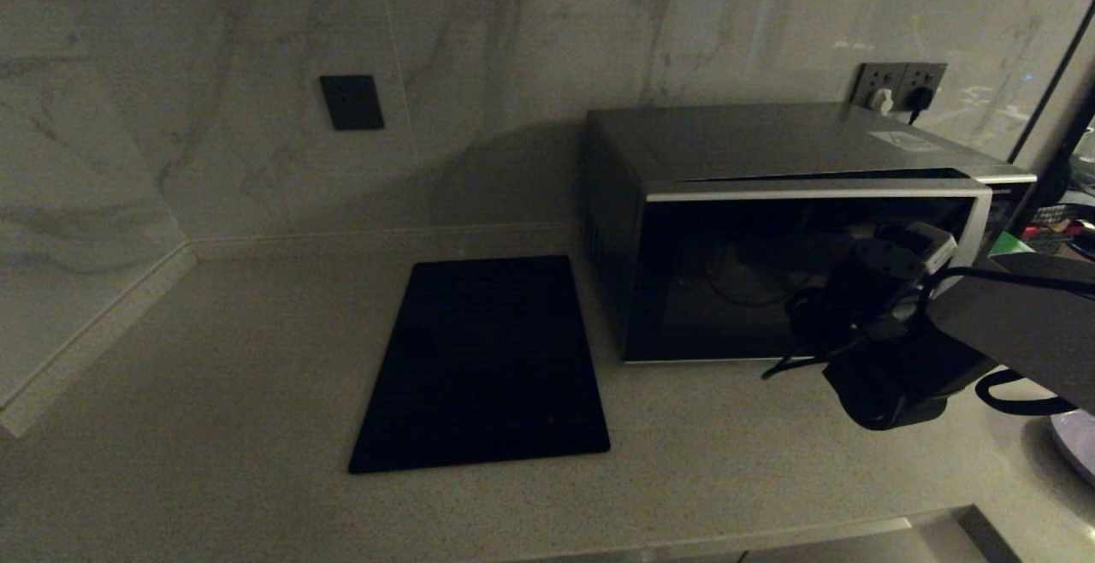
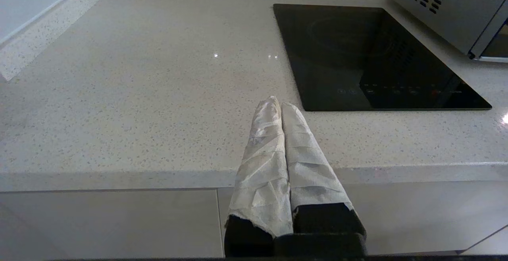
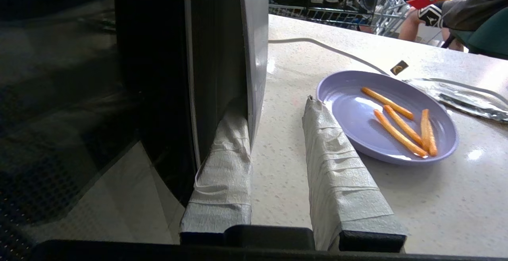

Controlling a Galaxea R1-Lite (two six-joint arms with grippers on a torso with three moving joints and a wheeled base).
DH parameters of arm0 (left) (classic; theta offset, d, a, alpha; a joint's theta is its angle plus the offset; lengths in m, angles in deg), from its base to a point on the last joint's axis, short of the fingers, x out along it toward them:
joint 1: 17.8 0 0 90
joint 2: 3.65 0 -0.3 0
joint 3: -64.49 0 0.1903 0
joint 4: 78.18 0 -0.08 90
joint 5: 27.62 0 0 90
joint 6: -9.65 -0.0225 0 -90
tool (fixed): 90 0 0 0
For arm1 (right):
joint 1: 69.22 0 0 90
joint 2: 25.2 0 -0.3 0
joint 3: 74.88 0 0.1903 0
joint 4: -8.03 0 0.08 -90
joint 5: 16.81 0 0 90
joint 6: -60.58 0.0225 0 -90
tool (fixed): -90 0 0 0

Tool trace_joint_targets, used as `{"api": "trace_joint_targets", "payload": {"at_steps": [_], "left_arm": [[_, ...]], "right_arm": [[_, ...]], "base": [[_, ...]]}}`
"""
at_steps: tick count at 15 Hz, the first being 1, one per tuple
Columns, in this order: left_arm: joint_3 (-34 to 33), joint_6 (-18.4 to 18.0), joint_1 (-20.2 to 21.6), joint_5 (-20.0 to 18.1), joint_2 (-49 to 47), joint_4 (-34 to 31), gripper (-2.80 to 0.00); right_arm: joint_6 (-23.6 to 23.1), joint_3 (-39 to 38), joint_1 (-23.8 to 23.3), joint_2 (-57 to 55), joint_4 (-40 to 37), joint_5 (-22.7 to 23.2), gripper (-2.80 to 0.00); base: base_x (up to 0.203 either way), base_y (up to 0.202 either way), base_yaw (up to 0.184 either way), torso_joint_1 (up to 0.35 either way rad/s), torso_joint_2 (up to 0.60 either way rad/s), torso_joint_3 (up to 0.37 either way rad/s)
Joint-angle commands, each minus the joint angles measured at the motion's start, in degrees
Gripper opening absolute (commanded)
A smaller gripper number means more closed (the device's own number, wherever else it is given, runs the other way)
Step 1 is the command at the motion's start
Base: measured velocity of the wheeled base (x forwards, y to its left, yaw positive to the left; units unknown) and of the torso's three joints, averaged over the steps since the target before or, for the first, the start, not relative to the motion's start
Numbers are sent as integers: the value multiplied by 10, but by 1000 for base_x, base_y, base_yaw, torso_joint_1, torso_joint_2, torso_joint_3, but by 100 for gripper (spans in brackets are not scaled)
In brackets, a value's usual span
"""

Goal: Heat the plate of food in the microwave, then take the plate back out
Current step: Open the microwave oven

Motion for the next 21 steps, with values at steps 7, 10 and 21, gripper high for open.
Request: {"api": "trace_joint_targets", "payload": {"at_steps": [7, 10, 21], "left_arm": [[0, 0, 0, 1, -1, 0, -280], [0, 0, 0, 0, -1, 0, -280], [0, 0, 0, 0, -1, 0, -280]], "right_arm": [[3, -14, 14, 11, 7, -5, -280], [3, -15, 19, 12, 8, -11, -267], [0, -19, 49, 25, 16, -11, 0]], "base": [[0, 0, 0, 0, 0, 0], [0, 0, 0, 0, 0, 0], [0, 0, 0, 0, 0, 0]]}}
